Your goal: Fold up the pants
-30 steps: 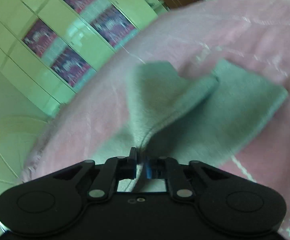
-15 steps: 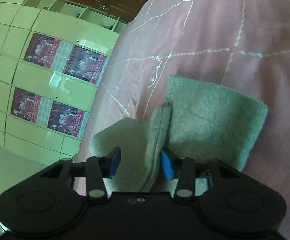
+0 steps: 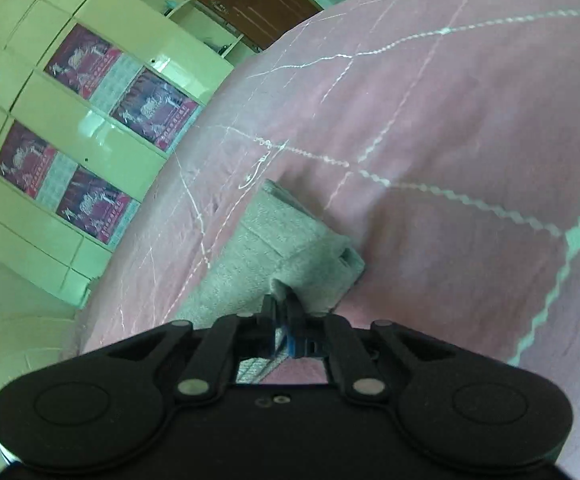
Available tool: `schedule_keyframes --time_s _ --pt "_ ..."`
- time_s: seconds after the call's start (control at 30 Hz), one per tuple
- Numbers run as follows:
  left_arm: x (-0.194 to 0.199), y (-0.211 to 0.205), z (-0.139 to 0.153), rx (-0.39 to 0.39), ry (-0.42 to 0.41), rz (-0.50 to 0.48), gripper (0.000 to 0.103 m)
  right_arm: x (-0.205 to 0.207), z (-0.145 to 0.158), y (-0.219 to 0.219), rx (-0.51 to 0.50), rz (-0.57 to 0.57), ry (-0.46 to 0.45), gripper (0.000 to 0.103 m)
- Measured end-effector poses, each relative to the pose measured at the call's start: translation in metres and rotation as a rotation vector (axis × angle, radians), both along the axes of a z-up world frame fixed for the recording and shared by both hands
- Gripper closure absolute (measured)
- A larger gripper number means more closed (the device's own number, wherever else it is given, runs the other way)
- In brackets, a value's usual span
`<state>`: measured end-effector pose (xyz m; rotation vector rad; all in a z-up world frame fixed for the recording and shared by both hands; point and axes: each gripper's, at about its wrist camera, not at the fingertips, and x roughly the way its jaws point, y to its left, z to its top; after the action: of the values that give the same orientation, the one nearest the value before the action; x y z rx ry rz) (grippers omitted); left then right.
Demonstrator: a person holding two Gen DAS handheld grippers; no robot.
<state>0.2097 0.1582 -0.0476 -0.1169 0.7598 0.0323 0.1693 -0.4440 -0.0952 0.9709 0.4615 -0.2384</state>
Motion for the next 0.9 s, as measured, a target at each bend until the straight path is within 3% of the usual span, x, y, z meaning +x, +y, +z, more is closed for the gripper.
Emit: schedule_keyframes --time_s 0.03,0.17,0.23,0.3,0.37,0.47,0.57,0.67,0.7,0.77,0.9 --pt "0.000 0.001 0.001 -0.003 0.004 -0.006 0.038 -0.003 -0.001 -0.001 0.029 -0.015 -0.028 0.102" --pt "0.000 0.004 0.002 -0.008 0.012 -0.027 0.037 0.003 0.005 0.000 0.043 -0.036 -0.025 0.101" --pt "0.000 0.003 0.002 -0.004 0.010 -0.026 0.037 0.014 0.020 0.008 -0.037 -0.016 0.003 0.103" --pt "-0.001 0.002 0.001 -0.001 0.007 -0.025 0.036 0.027 0.058 0.022 -0.173 0.056 -0.066 0.103" --pt "-0.001 0.001 0.001 0.000 0.007 -0.028 0.036 0.032 0.100 0.031 -0.248 0.101 -0.189 0.103" --pt "-0.002 0.002 0.001 -0.004 0.006 -0.030 0.035 0.028 0.135 0.035 -0.293 0.121 -0.291 0.103" --pt "-0.003 0.002 0.000 -0.007 -0.003 -0.027 0.034 0.021 0.104 0.023 -0.282 0.093 -0.202 0.103" --pt "-0.004 0.001 0.000 -0.002 -0.009 -0.031 0.034 0.029 0.020 -0.005 -0.095 0.056 0.108 0.103" --pt "-0.004 0.001 0.000 -0.002 -0.008 -0.034 0.033 0.022 0.000 -0.012 -0.016 0.035 0.092 0.103" --pt "-0.003 0.003 0.001 -0.005 -0.002 -0.043 0.033 0.009 -0.009 -0.015 0.044 0.000 0.020 0.103" --pt "-0.003 0.002 0.001 -0.002 -0.001 -0.046 0.032 0.008 0.003 -0.009 0.012 -0.005 -0.008 0.103"
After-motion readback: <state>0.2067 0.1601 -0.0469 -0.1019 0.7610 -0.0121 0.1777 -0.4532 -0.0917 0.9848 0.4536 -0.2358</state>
